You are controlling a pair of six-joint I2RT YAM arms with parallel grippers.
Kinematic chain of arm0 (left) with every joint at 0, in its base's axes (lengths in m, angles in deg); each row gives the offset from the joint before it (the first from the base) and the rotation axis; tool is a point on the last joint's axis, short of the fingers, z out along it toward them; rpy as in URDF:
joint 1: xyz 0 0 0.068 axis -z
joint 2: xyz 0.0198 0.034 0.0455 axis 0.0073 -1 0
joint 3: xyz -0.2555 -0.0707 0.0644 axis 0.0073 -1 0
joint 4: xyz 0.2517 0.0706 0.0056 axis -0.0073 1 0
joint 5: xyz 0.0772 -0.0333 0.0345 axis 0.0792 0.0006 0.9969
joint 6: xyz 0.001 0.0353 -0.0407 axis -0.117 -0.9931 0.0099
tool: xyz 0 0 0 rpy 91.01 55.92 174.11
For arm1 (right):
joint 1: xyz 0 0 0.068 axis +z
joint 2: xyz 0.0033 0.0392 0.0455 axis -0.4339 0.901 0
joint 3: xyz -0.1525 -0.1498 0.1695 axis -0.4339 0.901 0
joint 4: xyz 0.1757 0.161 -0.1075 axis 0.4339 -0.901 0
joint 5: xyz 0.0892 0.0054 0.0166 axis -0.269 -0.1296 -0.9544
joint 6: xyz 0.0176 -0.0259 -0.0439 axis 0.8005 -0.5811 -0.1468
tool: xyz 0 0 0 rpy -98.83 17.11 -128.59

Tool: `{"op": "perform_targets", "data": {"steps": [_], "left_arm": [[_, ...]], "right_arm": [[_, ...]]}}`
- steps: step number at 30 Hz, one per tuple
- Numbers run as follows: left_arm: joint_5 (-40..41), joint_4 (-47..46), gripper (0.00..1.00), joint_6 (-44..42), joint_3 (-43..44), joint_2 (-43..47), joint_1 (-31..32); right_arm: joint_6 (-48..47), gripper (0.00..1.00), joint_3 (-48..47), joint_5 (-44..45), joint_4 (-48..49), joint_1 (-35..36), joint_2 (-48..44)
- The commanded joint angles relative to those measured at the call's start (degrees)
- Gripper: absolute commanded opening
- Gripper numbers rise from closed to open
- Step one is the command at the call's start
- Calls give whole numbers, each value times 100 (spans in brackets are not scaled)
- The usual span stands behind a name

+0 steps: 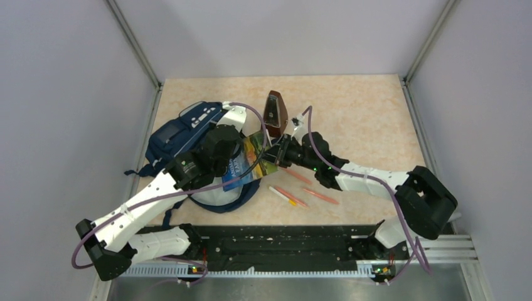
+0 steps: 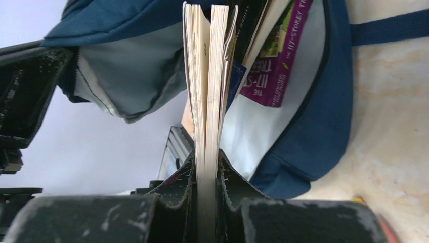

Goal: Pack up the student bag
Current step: Place the book in the student bag.

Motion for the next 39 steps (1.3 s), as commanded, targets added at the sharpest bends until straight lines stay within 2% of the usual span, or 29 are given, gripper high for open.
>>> {"op": "perform_targets", "data": {"steps": [1,15,21,28,35,39], "left_arm": [[-108,-1031,0,-56,83,338,21],[-217,-1064,0,-35,-32,301,-149],[-287,-1072,0,15,-32,314,-176],[-648,-1072,0,96,-26,410,-185],[-768,-1097,0,121,-74,497,-182],[-823,-1098,0,136,-79,507,-186]], "right_arm": [[333,0,-422,-45,1362,84,190],[535,0,-661,-203,2144,184,143],[404,0,-687,8,2187,228,275],[-653,0,-1435,1285,1007,509,1008],[-298,0,-1946,2099,635,724,2120],[-239,0,-2028,2927,910,1067,2469]]}}
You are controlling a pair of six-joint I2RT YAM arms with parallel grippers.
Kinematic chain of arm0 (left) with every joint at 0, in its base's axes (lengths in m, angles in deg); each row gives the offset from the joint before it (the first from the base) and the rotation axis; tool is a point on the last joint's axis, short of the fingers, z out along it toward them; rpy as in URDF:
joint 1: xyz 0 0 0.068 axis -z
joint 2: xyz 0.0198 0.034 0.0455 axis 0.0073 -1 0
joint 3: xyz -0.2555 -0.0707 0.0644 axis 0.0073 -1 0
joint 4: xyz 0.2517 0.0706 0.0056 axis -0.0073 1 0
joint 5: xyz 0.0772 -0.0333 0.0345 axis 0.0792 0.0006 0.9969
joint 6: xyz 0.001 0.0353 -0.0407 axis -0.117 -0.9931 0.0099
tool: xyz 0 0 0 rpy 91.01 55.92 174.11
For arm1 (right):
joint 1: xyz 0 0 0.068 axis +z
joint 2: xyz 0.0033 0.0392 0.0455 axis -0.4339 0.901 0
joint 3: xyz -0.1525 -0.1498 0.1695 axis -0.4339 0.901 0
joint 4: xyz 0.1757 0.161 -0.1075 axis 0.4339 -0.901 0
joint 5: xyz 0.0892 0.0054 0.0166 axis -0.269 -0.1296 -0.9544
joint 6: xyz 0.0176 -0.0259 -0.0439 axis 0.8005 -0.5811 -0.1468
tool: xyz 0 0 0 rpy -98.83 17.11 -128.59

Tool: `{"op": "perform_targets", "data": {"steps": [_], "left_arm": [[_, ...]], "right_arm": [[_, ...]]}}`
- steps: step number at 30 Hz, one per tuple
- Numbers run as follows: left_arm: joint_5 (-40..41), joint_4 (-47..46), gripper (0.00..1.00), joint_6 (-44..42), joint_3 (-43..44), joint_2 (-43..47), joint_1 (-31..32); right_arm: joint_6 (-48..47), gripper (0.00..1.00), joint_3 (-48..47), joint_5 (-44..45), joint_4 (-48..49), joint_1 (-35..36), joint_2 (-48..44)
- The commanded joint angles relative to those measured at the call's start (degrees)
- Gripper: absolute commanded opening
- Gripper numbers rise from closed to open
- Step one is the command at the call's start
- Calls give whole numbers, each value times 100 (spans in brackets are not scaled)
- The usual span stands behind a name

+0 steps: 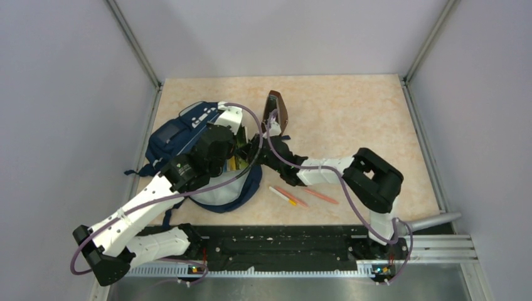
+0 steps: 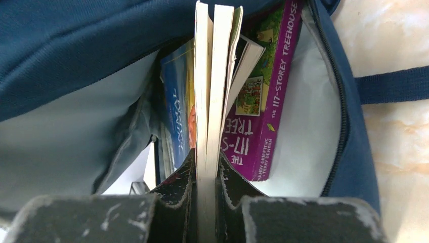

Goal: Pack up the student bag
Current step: Place the book in the student bag.

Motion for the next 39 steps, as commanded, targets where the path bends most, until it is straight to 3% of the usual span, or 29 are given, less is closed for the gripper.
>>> {"op": "perform_targets", "data": {"steps": [1,10,14,20,30,32,33,39], "left_arm": [[-237,-845,0,112,135,245,48],[-435,-820,0,134,131,249,51],[-463,-818,0,134,127,275,47],[-511,-783,0,323,111,321,39],[-444,-573,0,524,231,395,41],[-459,-498,0,607,263,470,40],[-451,-448,0,646,278,507,41],[-324,-62,0,1080,208,757,39]], "right_arm": [[-45,0,-502,1341,438,373,313],[-611,0,-2322,1651,-130,496,1600],[-852,5,-2513,1528,-113,498,1812],[-1192,41,-2278,1300,167,502,1619],[-1888,68,-1331,683,241,497,626],[-1996,91,-978,463,341,496,301],[-2084,97,-857,357,346,501,157],[-2123,98,-147,276,-257,500,-758]]}}
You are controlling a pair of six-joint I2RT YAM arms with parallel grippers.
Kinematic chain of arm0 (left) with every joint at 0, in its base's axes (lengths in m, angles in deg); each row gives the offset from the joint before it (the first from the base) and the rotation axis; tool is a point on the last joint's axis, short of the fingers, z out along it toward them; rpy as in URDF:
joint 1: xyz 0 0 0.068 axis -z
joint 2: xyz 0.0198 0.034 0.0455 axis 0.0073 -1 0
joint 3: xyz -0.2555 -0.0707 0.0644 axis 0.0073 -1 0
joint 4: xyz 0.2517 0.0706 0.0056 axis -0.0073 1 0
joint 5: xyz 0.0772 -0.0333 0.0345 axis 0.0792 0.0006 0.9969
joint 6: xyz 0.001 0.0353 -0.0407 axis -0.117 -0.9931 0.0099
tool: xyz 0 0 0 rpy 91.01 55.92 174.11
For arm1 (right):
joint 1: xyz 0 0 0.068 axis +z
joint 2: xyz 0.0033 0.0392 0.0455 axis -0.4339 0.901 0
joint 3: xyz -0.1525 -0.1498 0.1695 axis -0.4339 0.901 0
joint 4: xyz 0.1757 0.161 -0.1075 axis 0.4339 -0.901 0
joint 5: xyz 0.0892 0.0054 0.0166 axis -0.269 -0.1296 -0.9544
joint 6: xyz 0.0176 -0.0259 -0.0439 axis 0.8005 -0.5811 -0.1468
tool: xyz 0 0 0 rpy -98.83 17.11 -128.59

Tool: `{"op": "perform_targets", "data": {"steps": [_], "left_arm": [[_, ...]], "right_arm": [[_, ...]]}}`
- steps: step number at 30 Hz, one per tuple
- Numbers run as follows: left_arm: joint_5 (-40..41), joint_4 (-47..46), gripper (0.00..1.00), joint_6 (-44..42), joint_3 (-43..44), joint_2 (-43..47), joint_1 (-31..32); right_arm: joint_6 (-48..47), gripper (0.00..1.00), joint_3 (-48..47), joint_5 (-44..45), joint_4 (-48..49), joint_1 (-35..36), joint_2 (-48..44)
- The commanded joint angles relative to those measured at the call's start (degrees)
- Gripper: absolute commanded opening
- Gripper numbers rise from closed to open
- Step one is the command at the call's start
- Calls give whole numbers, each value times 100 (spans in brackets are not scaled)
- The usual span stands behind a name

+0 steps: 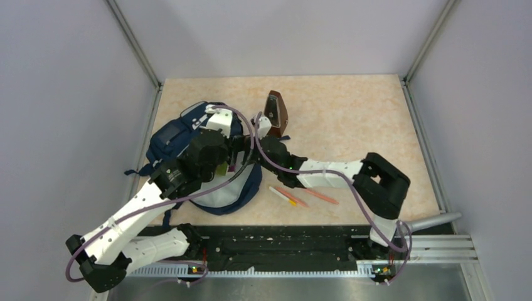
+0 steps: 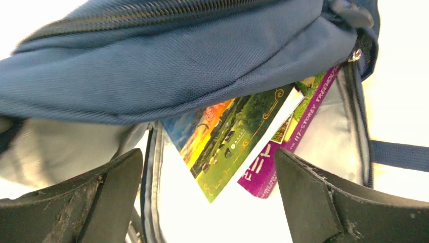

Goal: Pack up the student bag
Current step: Place the book in the student bag.

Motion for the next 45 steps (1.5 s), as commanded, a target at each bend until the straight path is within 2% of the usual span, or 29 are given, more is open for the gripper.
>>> {"op": "perform_targets", "data": {"steps": [1,5,10,18,23,29,30,32,33,34,37,41,45], "left_arm": [[-21,-413,0,544,173,457,61],[-240,-272,0,750,-115,609,50],[-646,-298,0,1107,-311,586,54],[-1130,-910,0,1446,-202,157,30],[-1609,-1235,0,1621,-76,-217,-26],[-1651,-1316,0,1521,140,-515,-134],[-1691,-1370,0,1475,135,-542,-184],[-1717,-1513,0,1379,140,-586,-236],[-1754,-1595,0,1301,148,-612,-252],[-1819,-1679,0,1214,162,-632,-272],[-2090,-1879,0,900,194,-693,-301],[-2661,-2171,0,620,122,-847,-311],[-2887,-2400,0,544,100,-1199,-311]], "right_arm": [[-184,97,533,-109,-208,-6,-926],[-387,97,1072,195,-729,-32,-1632],[-691,95,900,-22,-1860,-263,-1912],[-815,90,750,-582,-2175,-963,-1146],[-765,86,564,-1040,-1995,-983,-500],[-561,82,340,-1540,-1783,-986,-91],[-526,79,255,-1585,-1768,-985,-20],[-520,56,-57,-1680,-2098,-990,179],[-534,34,-170,-1697,-2199,-991,231],[-556,20,-245,-1684,-2281,-996,215],[-715,0,-443,-1680,-2582,-1120,-43],[-1021,0,-760,-1757,-3177,-1507,-300],[-1249,0,-955,-2289,-3389,-2006,-163]]}}
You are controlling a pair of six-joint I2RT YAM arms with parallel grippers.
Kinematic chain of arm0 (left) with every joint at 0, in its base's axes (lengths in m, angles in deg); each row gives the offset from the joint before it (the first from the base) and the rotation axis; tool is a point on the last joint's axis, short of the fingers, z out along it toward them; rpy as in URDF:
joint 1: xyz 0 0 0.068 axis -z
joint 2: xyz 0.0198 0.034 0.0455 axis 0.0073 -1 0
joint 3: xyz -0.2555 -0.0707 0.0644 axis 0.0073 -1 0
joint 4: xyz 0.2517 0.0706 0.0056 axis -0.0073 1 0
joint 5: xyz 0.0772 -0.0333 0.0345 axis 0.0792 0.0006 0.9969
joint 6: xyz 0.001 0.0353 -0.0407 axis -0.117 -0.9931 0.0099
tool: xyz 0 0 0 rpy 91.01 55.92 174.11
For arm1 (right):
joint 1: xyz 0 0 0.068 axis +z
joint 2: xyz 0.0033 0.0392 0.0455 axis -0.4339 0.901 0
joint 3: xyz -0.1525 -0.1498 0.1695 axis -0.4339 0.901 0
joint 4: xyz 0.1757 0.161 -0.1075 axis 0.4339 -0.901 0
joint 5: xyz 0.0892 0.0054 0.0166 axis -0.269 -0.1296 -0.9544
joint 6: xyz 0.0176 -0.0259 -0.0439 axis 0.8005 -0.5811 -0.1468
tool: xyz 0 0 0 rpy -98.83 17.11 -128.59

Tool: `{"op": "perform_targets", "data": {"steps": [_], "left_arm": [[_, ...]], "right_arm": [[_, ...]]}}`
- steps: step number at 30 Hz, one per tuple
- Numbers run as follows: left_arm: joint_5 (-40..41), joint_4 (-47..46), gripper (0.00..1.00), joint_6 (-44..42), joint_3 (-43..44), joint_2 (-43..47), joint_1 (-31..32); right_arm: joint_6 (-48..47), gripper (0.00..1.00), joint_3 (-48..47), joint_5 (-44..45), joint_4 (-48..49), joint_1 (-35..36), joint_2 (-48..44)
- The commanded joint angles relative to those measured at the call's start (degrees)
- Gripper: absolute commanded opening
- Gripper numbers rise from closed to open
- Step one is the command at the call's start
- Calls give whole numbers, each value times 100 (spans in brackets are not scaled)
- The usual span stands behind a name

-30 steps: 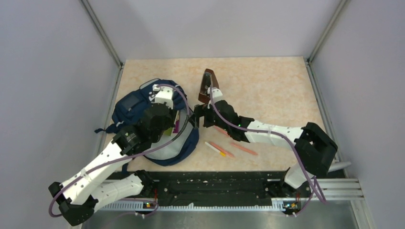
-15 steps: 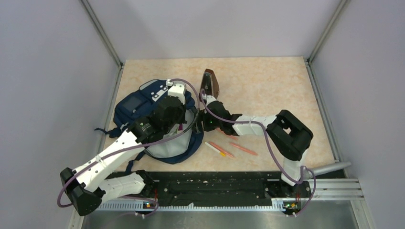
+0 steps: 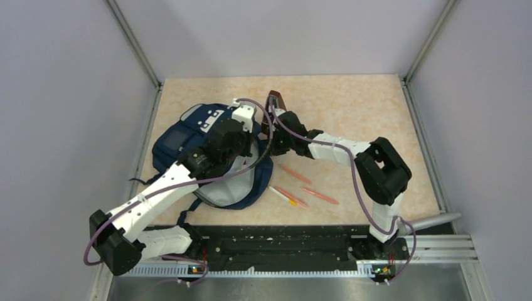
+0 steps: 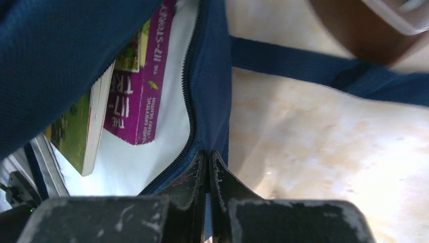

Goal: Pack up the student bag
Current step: Place the book in the student bag, then zip the student bag at the center of the board.

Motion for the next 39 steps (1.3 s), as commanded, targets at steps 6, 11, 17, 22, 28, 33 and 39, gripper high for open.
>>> {"op": "perform_targets", "data": {"steps": [6,11,17,22,28,33,39], "left_arm": [[-270,-1089,6,-52,484,-555,62],[-64,-622,73,80,468,-229,16],[-512,159,89,587,274,322,-466],[-623,422,89,1280,-238,674,-1270],[-651,392,89,2057,-960,1171,-1957],[-530,359,89,2408,-1388,1518,-2138],[-559,383,91,2510,-1800,1833,-2528]], "right_arm": [[-394,8,-596,-808,-212,-829,-243],[-492,55,-437,-413,-456,-854,-795],[-476,81,83,825,-944,-850,-1620],[-446,83,761,151,-465,-778,-2428],[50,84,1278,-47,-104,-92,-2565],[484,84,1470,469,-17,522,-2148],[789,84,1653,420,461,623,-1601]]}}
